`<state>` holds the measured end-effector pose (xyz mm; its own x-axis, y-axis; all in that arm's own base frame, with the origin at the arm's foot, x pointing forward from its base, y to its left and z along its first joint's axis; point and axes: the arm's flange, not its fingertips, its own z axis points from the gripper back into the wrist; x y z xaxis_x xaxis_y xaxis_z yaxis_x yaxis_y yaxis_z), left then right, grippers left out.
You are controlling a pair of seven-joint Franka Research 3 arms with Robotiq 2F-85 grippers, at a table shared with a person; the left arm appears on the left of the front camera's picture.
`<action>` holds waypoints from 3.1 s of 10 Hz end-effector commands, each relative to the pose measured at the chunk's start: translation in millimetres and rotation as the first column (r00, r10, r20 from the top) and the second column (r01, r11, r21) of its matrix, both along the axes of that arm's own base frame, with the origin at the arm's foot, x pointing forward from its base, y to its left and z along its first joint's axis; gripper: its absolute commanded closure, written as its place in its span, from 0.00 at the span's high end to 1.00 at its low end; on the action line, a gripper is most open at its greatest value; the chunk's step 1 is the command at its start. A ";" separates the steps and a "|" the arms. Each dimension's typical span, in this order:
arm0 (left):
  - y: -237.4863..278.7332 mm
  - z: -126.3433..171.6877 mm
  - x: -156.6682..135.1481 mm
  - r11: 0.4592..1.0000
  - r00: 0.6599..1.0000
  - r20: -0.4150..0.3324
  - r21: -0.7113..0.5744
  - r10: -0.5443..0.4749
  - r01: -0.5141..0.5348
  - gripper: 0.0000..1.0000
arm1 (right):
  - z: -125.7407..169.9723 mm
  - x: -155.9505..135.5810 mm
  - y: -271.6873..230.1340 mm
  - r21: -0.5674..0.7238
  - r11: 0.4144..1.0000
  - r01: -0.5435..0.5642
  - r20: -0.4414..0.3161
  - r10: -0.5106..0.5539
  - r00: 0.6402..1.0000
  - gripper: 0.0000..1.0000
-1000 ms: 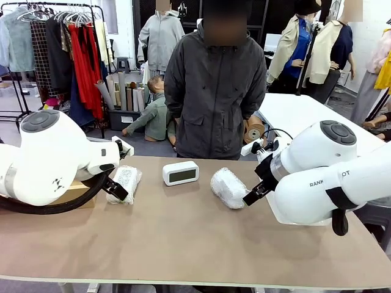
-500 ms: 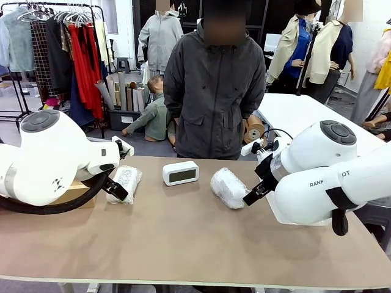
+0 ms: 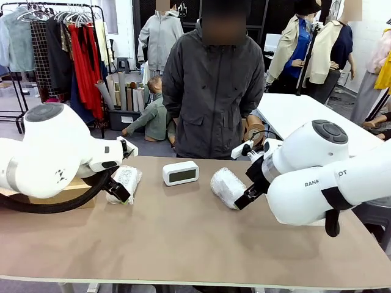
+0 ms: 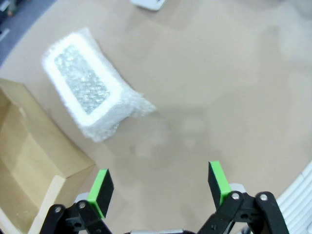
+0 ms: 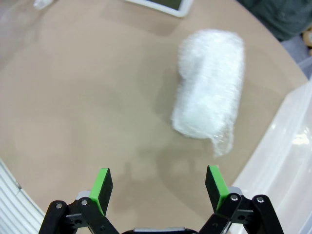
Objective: Separate and place wrapped and unwrapped clocks.
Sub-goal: Pick up the Digital clock indicated by the person.
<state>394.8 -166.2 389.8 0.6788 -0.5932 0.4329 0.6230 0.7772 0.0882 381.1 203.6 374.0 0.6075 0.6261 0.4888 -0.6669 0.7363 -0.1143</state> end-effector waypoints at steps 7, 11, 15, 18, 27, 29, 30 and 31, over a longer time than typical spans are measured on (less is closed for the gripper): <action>53.2 85.2 35.9 0.871 0.885 0.057 -0.156 -0.462 0.465 1.00 | 78.2 30.6 -24.8 0.131 0.882 -0.452 -0.073 0.463 0.883 1.00; 53.7 92.8 28.4 0.881 0.892 0.068 -0.141 -0.446 0.452 1.00 | 86.6 23.2 -28.4 0.120 0.887 -0.445 -0.075 0.455 0.887 1.00; 53.4 105.1 42.5 0.855 0.862 0.069 -0.109 -0.502 0.507 1.00 | 95.8 32.3 -26.2 0.152 0.836 -0.527 -0.035 0.537 0.843 1.00; 62.1 120.1 65.7 0.763 0.775 0.123 -0.136 -0.620 0.632 1.00 | 131.3 64.3 -35.9 0.306 0.763 -0.569 0.053 0.583 0.810 1.00; 99.6 163.6 104.9 0.665 0.725 0.240 -0.291 -0.645 0.688 1.00 | 197.6 105.5 -94.5 0.327 0.595 -0.734 0.214 0.710 0.671 1.00; 108.6 167.7 107.6 0.649 0.721 0.282 -0.313 -0.633 0.693 1.00 | 201.4 115.9 -112.3 0.350 0.594 -0.724 0.261 0.681 0.685 1.00; 115.3 172.0 107.8 0.624 0.709 0.313 -0.337 -0.632 0.705 1.00 | 205.4 122.1 -121.3 0.372 0.599 -0.709 0.289 0.651 0.702 1.00; 117.2 174.9 104.3 0.600 0.693 0.335 -0.346 -0.639 0.721 1.00 | 209.0 127.3 -128.9 0.389 0.598 -0.700 0.297 0.638 0.710 1.00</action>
